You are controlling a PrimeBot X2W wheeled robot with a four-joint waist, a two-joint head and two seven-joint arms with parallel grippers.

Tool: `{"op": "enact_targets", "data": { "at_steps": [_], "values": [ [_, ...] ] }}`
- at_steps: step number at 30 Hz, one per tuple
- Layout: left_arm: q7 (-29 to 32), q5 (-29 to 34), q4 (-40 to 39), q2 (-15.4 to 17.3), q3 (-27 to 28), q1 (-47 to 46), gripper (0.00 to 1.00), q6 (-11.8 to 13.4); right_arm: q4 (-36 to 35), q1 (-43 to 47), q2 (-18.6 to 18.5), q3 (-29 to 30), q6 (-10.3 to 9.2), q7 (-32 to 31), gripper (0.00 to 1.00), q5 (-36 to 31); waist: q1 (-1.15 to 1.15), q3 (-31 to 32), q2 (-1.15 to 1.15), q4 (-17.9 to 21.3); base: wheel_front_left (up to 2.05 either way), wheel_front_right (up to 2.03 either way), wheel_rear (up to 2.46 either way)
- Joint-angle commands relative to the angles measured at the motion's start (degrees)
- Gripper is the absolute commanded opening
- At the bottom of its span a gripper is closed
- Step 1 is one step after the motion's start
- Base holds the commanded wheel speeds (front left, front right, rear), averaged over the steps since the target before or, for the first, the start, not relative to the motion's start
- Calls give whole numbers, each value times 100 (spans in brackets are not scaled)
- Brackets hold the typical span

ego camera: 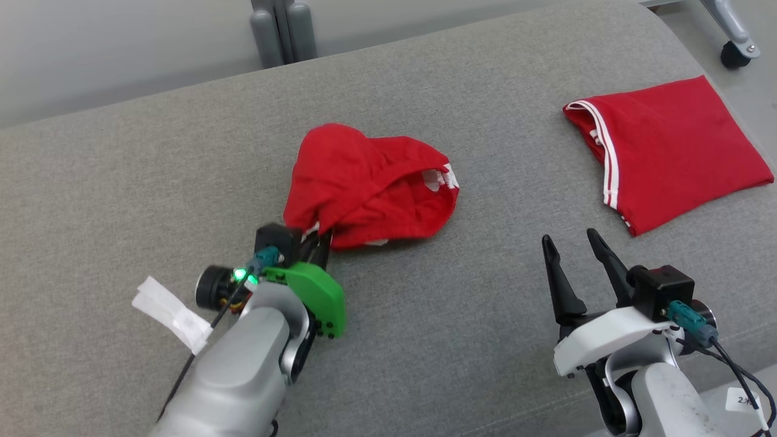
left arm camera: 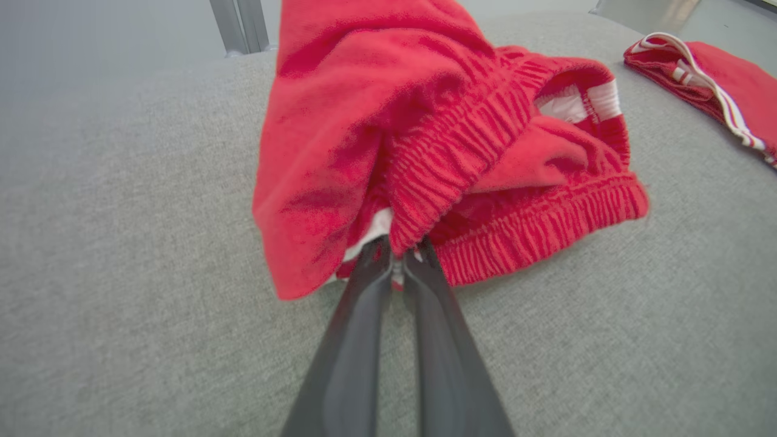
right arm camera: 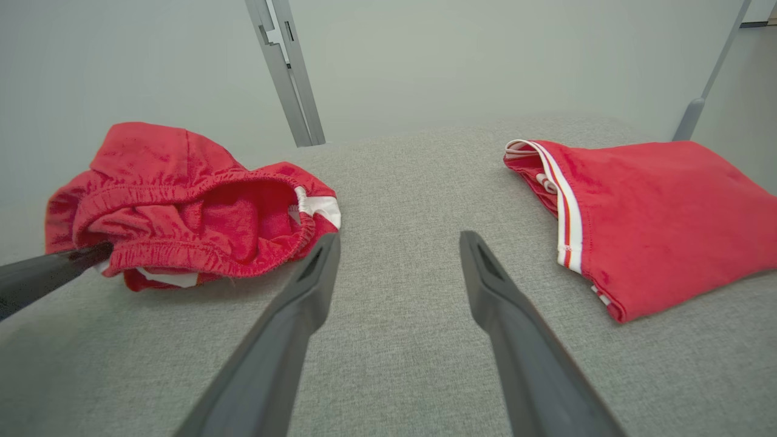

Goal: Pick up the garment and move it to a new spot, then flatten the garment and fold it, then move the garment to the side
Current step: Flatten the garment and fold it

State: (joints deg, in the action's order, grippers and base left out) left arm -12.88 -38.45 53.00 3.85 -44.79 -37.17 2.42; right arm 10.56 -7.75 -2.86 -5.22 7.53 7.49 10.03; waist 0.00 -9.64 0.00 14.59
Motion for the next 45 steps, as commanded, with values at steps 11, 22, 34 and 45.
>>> {"op": "enact_targets", "data": {
  "at_steps": [11,22,34,45],
  "values": [
    [-227,906,-2106,82,449,-1188,0,-382,-74,-109,-52,-282,-10,233,100,48,0,196,0,-194,0,0,0],
    [-222,953,-2576,40,397,-892,0,-511,36,-119,-37,-427,-9,141,100,85,0,333,0,112,0,0,0],
    [-223,800,-3501,-71,436,-1296,0,-747,124,-68,-54,-476,-9,139,100,75,0,553,0,120,0,0,0],
    [-221,152,-4627,-79,485,-1244,0,-738,59,-39,-37,-421,-9,143,100,78,0,518,0,-27,0,0,0]
  ]
}}
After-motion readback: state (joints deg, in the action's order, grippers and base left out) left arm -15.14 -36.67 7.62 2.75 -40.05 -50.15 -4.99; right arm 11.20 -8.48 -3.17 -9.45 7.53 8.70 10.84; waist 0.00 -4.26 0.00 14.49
